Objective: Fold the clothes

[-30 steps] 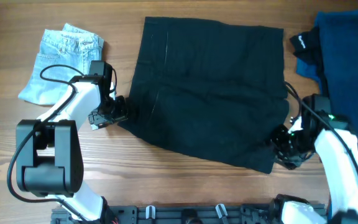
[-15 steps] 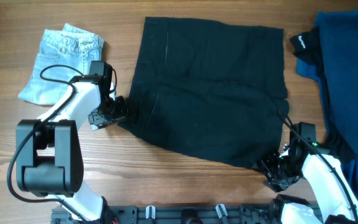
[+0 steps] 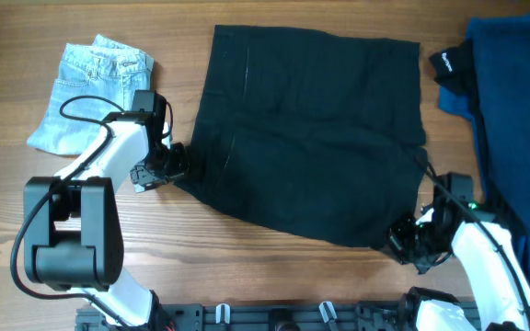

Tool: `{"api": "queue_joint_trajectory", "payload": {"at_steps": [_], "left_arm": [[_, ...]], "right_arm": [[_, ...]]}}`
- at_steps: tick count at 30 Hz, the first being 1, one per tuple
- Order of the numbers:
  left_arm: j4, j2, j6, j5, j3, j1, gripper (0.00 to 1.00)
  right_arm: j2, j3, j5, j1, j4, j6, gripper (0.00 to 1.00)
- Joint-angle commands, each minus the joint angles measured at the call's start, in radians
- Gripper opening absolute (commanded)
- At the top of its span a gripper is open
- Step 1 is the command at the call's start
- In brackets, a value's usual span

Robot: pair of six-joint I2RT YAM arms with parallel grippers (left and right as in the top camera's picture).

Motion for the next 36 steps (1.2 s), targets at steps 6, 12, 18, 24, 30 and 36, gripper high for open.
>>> {"api": "queue_joint_trajectory", "payload": {"at_steps": [6,12,18,24,30,36], "left_arm": [[-0.105,-0.084,0.027,0.076,0.001,0.01,0.97],[-0.23,-0.15,-0.025,0.08,-0.021,0.01,0.99],[-0.107,-0.15,-0.161,0.162,-0.134,0.01,0.74],[0.047,-0.15,-0.36,0.163,-0.228,0.015,0.48],[0.192,-0.15,-0.359,0.15,-0.244,0.014,0.32],[0.128,-0.163,-0.355,0.147,-0.244,0.014,0.04]], "right_arm": [[-0.039,0.249,-0.034,-0.003,-0.101,-0.134,0.04],[-0.039,0.249,-0.034,-0.003,-0.072,-0.159,0.04],[-0.039,0.249,-0.035,-0.003,-0.053,-0.161,0.04],[-0.039,0.249,-0.035,-0.002,-0.049,-0.162,0.04],[-0.039,0.249,-0.039,-0.003,-0.04,-0.162,0.04],[-0.039,0.292,-0.044,-0.003,-0.06,-0.223,0.04]]}}
